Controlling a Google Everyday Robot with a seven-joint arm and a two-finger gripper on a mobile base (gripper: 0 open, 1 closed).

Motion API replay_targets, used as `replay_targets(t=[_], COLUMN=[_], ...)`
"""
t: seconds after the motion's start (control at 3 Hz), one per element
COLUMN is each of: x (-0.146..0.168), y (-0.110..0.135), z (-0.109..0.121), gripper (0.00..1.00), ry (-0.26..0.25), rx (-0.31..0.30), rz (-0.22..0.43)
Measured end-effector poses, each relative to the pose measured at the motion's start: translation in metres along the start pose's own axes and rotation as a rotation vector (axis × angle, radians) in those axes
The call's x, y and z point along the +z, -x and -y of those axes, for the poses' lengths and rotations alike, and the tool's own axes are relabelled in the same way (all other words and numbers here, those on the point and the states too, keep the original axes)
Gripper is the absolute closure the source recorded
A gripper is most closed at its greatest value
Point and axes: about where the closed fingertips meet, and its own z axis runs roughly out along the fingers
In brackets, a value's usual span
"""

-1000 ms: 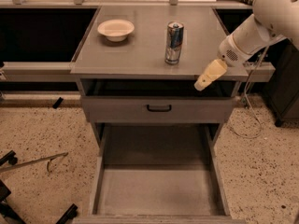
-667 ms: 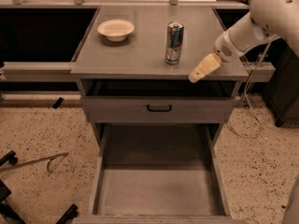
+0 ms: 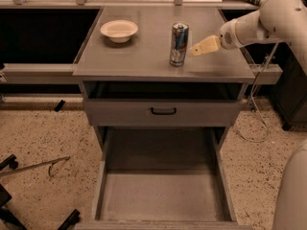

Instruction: Place redbull can into middle drawer

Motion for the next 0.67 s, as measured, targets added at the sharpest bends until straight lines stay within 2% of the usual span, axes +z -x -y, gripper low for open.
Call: replay_targets(t=[0.33,0.67], x=[0.005,-0.017], y=[0.009,-0.007], z=[0.009,-0.010], gripper=[0.00,0.00], ry=[0.045,0.189], rx=[0.024,-0.007], rz=[0.118,0.218])
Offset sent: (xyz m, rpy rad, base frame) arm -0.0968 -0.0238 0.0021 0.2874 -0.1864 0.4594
